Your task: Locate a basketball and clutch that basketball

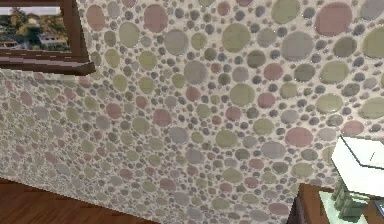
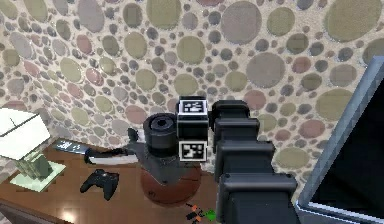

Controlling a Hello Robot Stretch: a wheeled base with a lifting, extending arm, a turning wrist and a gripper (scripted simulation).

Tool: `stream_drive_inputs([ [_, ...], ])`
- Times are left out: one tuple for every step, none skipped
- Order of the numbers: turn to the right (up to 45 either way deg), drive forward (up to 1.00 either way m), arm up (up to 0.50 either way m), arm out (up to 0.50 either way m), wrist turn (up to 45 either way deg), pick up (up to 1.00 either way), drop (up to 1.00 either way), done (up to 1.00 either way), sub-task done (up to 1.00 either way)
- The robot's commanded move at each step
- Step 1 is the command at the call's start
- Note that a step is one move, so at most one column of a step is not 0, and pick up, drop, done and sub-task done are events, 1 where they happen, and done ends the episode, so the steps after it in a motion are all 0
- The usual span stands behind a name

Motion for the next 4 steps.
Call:
stream_drive_inputs([
  [0.0, 0.0, 0.0, 0.0, 33.0, 0.0, 0.0, 0.0, 0.0],
  [0.0, 0.0, -0.28, 0.0, 0.0, 0.0, 0.0, 0.0, 0.0],
  [0.0, 0.0, 0.0, 0.0, 0.0, 1.0, 0.0, 0.0, 0.0],
  [0.0, 0.0, 0.1, 0.0, 0.0, 0.0, 0.0, 0.0, 0.0],
])
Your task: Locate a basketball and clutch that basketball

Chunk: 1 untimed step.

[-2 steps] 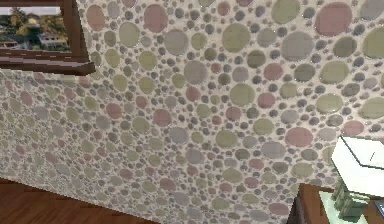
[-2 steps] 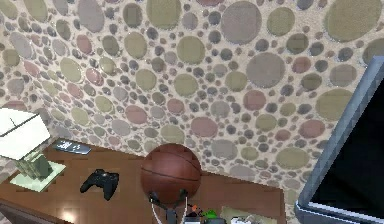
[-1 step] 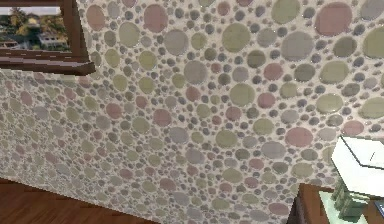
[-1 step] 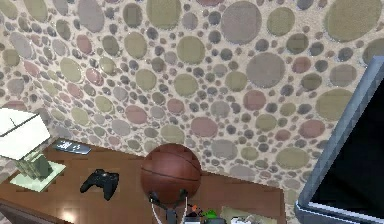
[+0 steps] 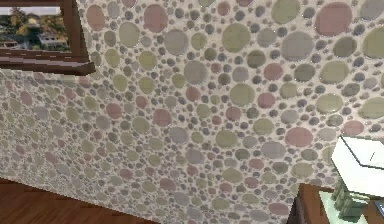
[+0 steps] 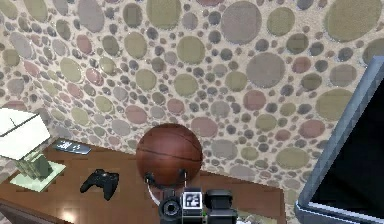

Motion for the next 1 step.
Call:
stream_drive_inputs([
  [0.0, 0.0, 0.0, 0.0, 0.0, 0.0, 0.0, 1.0, 0.0],
])
